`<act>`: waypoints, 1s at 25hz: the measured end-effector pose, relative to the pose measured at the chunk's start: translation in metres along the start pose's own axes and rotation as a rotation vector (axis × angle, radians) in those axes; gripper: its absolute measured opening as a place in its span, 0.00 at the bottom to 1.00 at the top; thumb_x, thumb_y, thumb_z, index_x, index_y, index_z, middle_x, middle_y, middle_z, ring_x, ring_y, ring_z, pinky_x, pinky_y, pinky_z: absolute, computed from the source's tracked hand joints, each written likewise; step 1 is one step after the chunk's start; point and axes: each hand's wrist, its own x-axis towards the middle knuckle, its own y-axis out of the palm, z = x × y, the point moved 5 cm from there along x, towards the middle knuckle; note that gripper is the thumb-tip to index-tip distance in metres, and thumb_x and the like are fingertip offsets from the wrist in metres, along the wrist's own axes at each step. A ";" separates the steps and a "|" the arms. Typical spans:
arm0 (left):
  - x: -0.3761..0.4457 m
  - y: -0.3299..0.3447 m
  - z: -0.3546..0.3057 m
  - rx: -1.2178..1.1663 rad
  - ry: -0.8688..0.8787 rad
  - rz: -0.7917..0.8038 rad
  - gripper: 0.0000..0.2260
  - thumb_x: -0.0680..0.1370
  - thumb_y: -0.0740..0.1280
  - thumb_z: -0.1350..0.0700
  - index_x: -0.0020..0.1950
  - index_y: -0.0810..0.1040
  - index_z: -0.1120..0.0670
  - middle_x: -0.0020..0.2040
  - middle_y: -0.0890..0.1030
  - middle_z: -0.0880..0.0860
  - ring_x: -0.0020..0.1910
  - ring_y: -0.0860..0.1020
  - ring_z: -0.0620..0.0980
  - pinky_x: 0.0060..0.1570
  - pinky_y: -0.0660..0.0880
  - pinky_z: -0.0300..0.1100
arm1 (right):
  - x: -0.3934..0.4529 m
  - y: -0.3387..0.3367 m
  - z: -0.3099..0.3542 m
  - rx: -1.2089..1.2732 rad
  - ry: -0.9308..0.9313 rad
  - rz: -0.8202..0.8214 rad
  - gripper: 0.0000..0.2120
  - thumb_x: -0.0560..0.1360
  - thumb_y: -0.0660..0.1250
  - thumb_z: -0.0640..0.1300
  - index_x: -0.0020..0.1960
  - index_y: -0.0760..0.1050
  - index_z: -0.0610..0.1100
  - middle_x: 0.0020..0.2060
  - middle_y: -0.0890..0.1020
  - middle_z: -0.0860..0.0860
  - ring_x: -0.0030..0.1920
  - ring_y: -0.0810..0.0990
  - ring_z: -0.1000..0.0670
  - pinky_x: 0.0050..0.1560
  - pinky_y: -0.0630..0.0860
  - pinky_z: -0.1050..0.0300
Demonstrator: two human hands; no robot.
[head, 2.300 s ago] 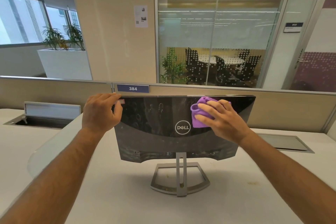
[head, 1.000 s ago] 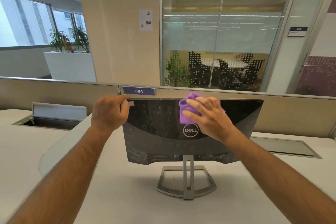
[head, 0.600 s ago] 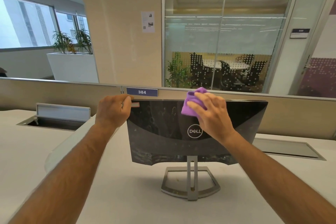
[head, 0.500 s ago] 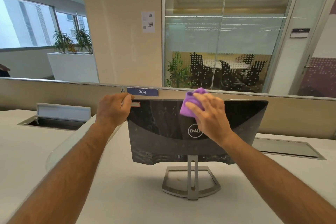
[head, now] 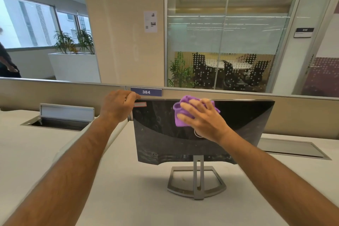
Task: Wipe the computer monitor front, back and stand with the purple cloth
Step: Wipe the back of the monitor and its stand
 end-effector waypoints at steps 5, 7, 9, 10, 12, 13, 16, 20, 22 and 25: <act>-0.001 -0.002 -0.003 0.015 -0.001 0.000 0.27 0.78 0.48 0.42 0.58 0.83 0.52 0.56 0.84 0.50 0.43 0.77 0.48 0.34 0.66 0.31 | 0.013 0.001 0.015 0.014 -0.080 0.004 0.30 0.69 0.77 0.45 0.69 0.71 0.48 0.70 0.71 0.43 0.69 0.69 0.37 0.63 0.70 0.37; 0.000 -0.002 -0.004 0.024 0.008 0.001 0.28 0.78 0.48 0.41 0.58 0.83 0.52 0.55 0.84 0.50 0.43 0.77 0.48 0.33 0.66 0.31 | 0.014 0.000 0.020 -0.018 -0.218 0.040 0.31 0.69 0.77 0.45 0.69 0.71 0.48 0.71 0.71 0.43 0.69 0.69 0.37 0.64 0.70 0.36; 0.001 -0.001 -0.002 0.025 0.004 0.000 0.28 0.78 0.48 0.41 0.57 0.84 0.51 0.54 0.84 0.50 0.42 0.77 0.48 0.33 0.66 0.31 | 0.026 -0.003 0.001 0.031 0.106 -0.013 0.28 0.70 0.75 0.45 0.68 0.72 0.48 0.70 0.72 0.43 0.68 0.70 0.39 0.63 0.69 0.38; 0.002 -0.001 -0.001 0.027 -0.001 -0.004 0.27 0.78 0.48 0.40 0.57 0.84 0.51 0.54 0.84 0.50 0.41 0.77 0.48 0.32 0.66 0.31 | 0.028 -0.005 -0.006 0.082 0.268 -0.065 0.27 0.71 0.75 0.45 0.68 0.72 0.48 0.69 0.73 0.44 0.68 0.70 0.39 0.63 0.69 0.39; 0.004 -0.001 0.002 0.041 -0.001 -0.008 0.28 0.77 0.49 0.40 0.56 0.84 0.51 0.53 0.84 0.49 0.39 0.77 0.48 0.32 0.67 0.31 | 0.032 -0.003 0.008 0.042 0.140 -0.068 0.26 0.71 0.74 0.46 0.68 0.72 0.48 0.69 0.72 0.43 0.68 0.70 0.38 0.63 0.69 0.38; 0.004 0.000 0.002 0.047 0.002 -0.011 0.28 0.77 0.49 0.39 0.56 0.84 0.51 0.53 0.84 0.49 0.38 0.77 0.49 0.32 0.67 0.31 | 0.028 0.002 0.023 0.015 -0.053 -0.015 0.27 0.71 0.75 0.46 0.68 0.71 0.49 0.70 0.71 0.43 0.69 0.70 0.38 0.63 0.70 0.37; 0.006 0.000 0.003 0.051 0.004 -0.016 0.27 0.77 0.49 0.40 0.56 0.84 0.52 0.53 0.84 0.50 0.39 0.78 0.49 0.32 0.68 0.31 | 0.034 0.002 0.027 -0.005 -0.108 0.021 0.27 0.72 0.74 0.46 0.69 0.70 0.49 0.70 0.71 0.43 0.69 0.69 0.38 0.64 0.70 0.38; 0.006 -0.001 0.002 0.052 -0.002 -0.030 0.27 0.77 0.49 0.40 0.55 0.84 0.52 0.53 0.84 0.50 0.40 0.78 0.49 0.32 0.68 0.31 | 0.052 -0.002 0.022 0.055 0.132 -0.055 0.25 0.73 0.73 0.46 0.68 0.71 0.49 0.70 0.71 0.43 0.69 0.69 0.38 0.63 0.69 0.38; 0.006 -0.001 0.002 0.057 0.003 -0.028 0.27 0.77 0.49 0.41 0.54 0.84 0.52 0.53 0.85 0.50 0.40 0.78 0.49 0.31 0.67 0.31 | 0.048 0.004 0.045 -0.002 -0.207 0.027 0.27 0.72 0.74 0.46 0.69 0.71 0.49 0.71 0.70 0.43 0.69 0.68 0.37 0.64 0.69 0.35; 0.007 0.000 0.003 0.055 0.001 -0.036 0.27 0.78 0.49 0.40 0.53 0.85 0.52 0.52 0.85 0.50 0.40 0.78 0.49 0.31 0.68 0.31 | 0.059 -0.001 0.037 -0.002 -0.073 0.014 0.26 0.73 0.73 0.46 0.69 0.70 0.49 0.71 0.71 0.44 0.69 0.68 0.38 0.65 0.69 0.37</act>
